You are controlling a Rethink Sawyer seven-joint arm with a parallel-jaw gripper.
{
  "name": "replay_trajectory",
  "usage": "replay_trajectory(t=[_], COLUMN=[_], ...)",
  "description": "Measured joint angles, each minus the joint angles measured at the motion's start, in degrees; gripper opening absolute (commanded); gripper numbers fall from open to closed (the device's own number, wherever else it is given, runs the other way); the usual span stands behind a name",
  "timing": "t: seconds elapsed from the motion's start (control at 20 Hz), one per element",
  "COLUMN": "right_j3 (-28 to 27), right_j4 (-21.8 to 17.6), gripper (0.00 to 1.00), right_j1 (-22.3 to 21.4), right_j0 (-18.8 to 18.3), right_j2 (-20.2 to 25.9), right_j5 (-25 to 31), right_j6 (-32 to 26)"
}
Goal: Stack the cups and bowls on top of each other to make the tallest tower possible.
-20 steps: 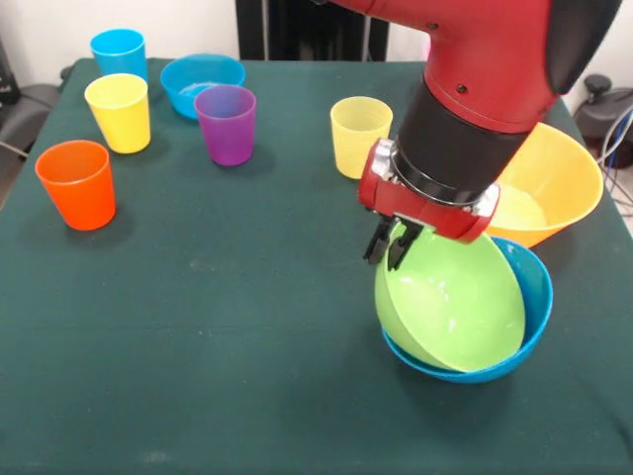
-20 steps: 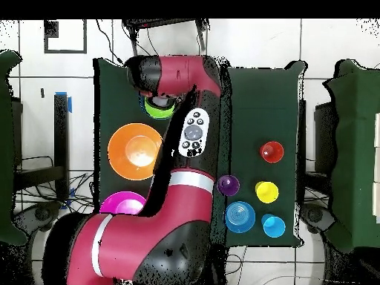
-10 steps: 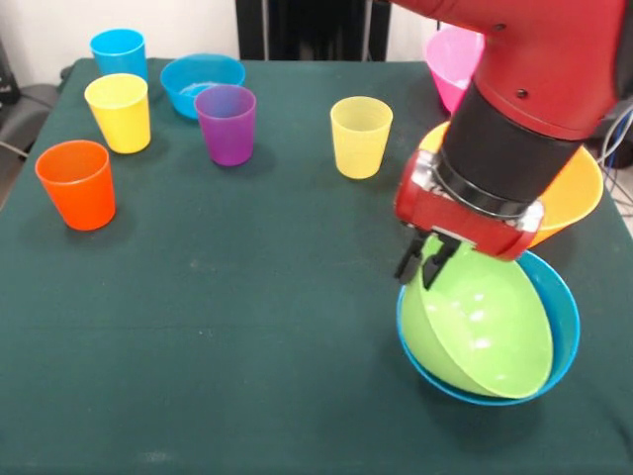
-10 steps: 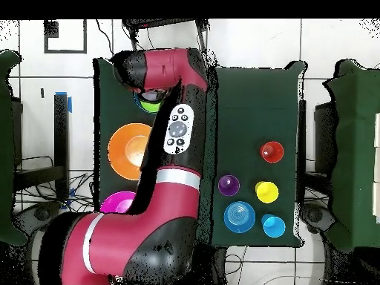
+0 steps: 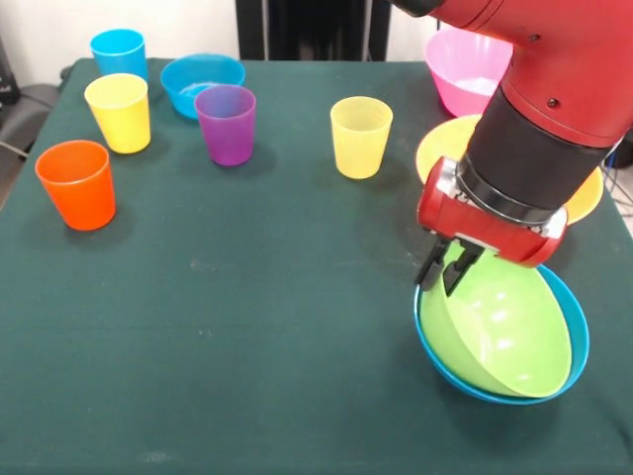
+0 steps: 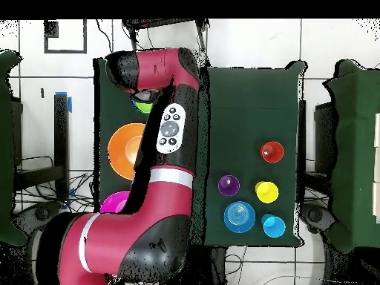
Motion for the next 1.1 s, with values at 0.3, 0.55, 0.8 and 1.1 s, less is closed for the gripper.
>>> replay_trajectory(t=[0.3, 0.55, 0.8, 1.1], right_j3=[2.1, 5.4, 8.4, 11.0], right_j4=[1.4, 1.9, 2.2, 2.4], gripper=[0.0, 0.0, 0.0, 0.0], right_j1=[-1.0, -2.5, -3.7, -4.5], right_j0=[-0.2, -0.7, -1.7, -2.9], right_j2=[0.0, 0.3, 0.3, 0.5], right_j5=[-1.5, -5.0, -9.4, -12.0], right_j6=[0.0, 0.0, 0.0, 0.0])
